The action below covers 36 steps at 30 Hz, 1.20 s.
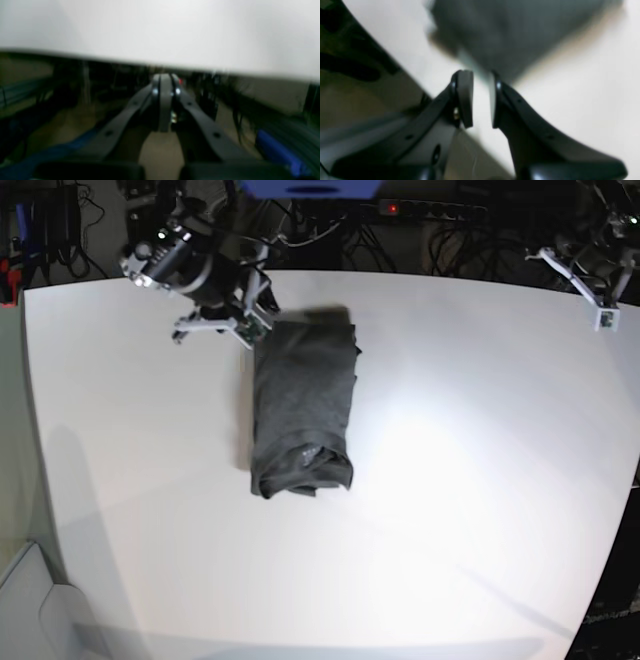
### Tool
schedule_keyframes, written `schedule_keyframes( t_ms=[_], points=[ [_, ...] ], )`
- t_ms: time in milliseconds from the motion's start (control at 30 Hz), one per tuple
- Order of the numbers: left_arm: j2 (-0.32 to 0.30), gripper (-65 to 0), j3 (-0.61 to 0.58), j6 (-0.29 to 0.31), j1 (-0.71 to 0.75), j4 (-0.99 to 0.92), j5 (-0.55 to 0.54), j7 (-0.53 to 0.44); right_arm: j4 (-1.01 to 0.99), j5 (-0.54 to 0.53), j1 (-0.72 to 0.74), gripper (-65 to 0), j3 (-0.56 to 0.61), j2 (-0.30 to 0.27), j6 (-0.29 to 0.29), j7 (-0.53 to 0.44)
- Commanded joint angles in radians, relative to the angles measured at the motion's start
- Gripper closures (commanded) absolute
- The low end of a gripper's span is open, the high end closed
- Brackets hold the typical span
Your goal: Layout the t-shirt on the table in an organized manner, then fold the t-shirt properly
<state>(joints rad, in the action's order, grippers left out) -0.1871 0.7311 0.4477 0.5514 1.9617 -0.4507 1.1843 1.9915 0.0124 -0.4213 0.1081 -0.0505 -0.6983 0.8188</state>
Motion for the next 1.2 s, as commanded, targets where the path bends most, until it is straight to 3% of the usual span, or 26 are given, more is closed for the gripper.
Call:
schedule_keyframes(
  t_ms=[0, 133, 367, 467, 567, 733, 933, 1033, 1167],
  points=[
    [-0.010, -0.4, -0.023, 0.001, 0.023, 0.015, -0.010, -0.034, 0.021, -0.018, -0.024, -9.5, -0.021, 0.001, 0.000, -0.045],
    [-0.010, -0.4, -0.178, 0.000, 0.126, 0.011, 0.003, -0.140, 0.021, -0.018, -0.159, -9.4, -0.126, -0.002, 0.000, -0.126],
    [0.019, -0.4, -0.480, -0.002, 0.192, -0.095, 0.266, -0.315, 0.010, -0.018, -0.308, -9.4, -0.232, -0.032, 0.000, -0.203],
    [0.041, -0.4, -0.505, -0.002, 0.180, -0.227, 0.313, -0.386, -0.051, -0.018, -0.327, -9.4, -0.250, -0.035, 0.000, -0.229],
    [0.054, -0.4, -0.508, -0.002, 0.141, -0.342, 0.320, -0.435, -0.188, -0.018, -0.311, -8.2, -0.285, -0.030, 0.000, -0.281],
    [0.045, -0.4, -0.509, -0.002, 0.081, -0.531, 0.324, -0.524, -0.532, -0.018, -0.238, -8.1, -0.322, -0.039, 0.000, -0.465],
    [-0.022, -0.4, -0.663, 0.000, -0.038, -0.910, 0.315, -0.746, -1.007, -0.019, -0.124, -8.1, -0.265, -0.094, 0.000, -0.729],
    [-0.013, -0.4, -0.697, 0.000, -0.098, -1.076, 0.316, -0.837, -1.197, -0.019, -0.055, -6.6, -0.241, -0.104, 0.000, -0.804],
    [0.010, -0.4, -0.720, -0.002, -0.196, -1.310, 0.323, -0.986, -1.480, -0.018, 0.078, 0.0, -0.187, -0.117, 0.000, -0.892]
  ],
)
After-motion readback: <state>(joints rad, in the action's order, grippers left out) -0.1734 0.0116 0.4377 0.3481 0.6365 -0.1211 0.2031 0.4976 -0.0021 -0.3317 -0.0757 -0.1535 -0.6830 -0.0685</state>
